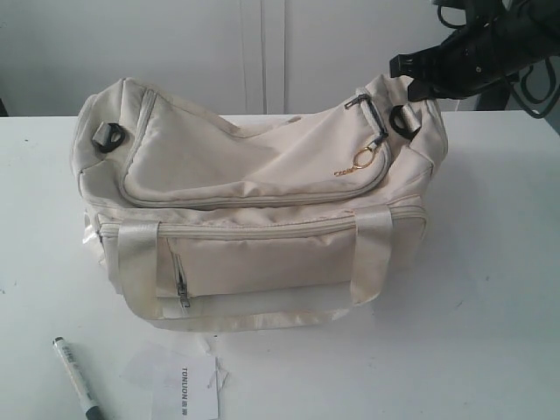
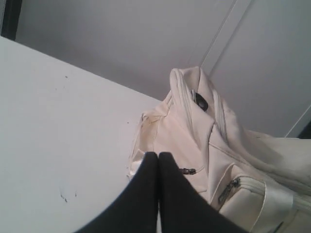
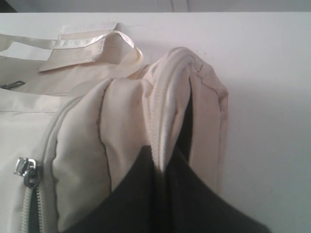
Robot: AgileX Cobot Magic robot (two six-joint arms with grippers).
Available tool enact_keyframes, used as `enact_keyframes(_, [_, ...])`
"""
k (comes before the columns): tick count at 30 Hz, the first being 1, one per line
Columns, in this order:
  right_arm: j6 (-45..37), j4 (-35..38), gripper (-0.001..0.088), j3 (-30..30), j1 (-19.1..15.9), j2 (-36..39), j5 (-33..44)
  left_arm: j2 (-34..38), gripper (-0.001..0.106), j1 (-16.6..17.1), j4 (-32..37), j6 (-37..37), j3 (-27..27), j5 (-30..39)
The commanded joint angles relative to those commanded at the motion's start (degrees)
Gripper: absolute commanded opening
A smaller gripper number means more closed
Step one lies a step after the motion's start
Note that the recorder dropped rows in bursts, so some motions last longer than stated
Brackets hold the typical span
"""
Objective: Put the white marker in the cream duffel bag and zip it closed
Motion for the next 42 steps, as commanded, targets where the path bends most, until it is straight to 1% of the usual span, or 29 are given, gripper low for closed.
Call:
enact_keyframes(6, [0.1, 0.0, 0.0000, 0.0, 0.0, 0.0, 0.0, 8.6, 0.000, 0.0, 4.2, 0.0, -5.2, 0.4])
enact_keyframes(8, [1.3, 0.0, 0.0000, 0.0, 0.0, 0.0, 0.0, 12.0, 0.000, 0.0, 6.5, 0.0, -7.6, 0.5])
enact_keyframes(12, [0.9, 0.0, 0.0000, 0.0, 0.0, 0.0, 0.0, 18.5, 0.000, 0.0, 10.1, 0.0, -12.3, 1.1])
enact_keyframes(18, [1.1, 0.0, 0.0000, 0.0, 0.0, 0.0, 0.0, 27.2, 0.000, 0.0, 15.8, 0.2, -20.4, 6.8])
enact_keyframes(23, [1.1, 0.0, 0.0000, 0.0, 0.0, 0.0, 0.0, 32.3, 0.000, 0.0, 15.9, 5.4, -25.7, 11.6])
enact_keyframes(28, [1.1, 0.0, 0.0000, 0.0, 0.0, 0.0, 0.0, 36.2, 0.000, 0.0, 15.7, 14.1, -29.9, 18.7])
enact_keyframes(31, [1.1, 0.0, 0.0000, 0.0, 0.0, 0.0, 0.0, 38.0, 0.000, 0.0, 12.4, 20.1, -31.9, 22.6])
enact_keyframes(32, [1.1, 0.0, 0.0000, 0.0, 0.0, 0.0, 0.0, 38.7, 0.000, 0.0, 10.7, 22.3, -32.8, 24.9])
enact_keyframes(34, [1.1, 0.0, 0.0000, 0.0, 0.0, 0.0, 0.0, 40.2, 0.000, 0.0, 6.7, 26.4, -34.1, 28.6])
enact_keyframes(36, [1.1, 0.0, 0.0000, 0.0, 0.0, 0.0, 0.0, 42.0, 0.000, 0.0, 0.2, 31.6, -35.6, 32.7])
enact_keyframes(37, [1.1, 0.0, 0.0000, 0.0, 0.0, 0.0, 0.0, 42.6, 0.000, 0.0, -3.5, 34.8, -36.2, 33.9])
enact_keyframes(38, [1.1, 0.0, 0.0000, 0.0, 0.0, 0.0, 0.0, 43.5, 0.000, 0.0, -9.8, 40.9, -37.1, 34.9])
enact_keyframes(39, [1.1, 0.0, 0.0000, 0.0, 0.0, 0.0, 0.0, 44.0, 0.000, 0.0, -14.5, 45.3, -37.6, 35.4])
enact_keyframes(42, [1.1, 0.0, 0.0000, 0.0, 0.0, 0.0, -0.1, 45.3, 0.000, 0.0, -31.7, 61.2, -38.9, 37.6])
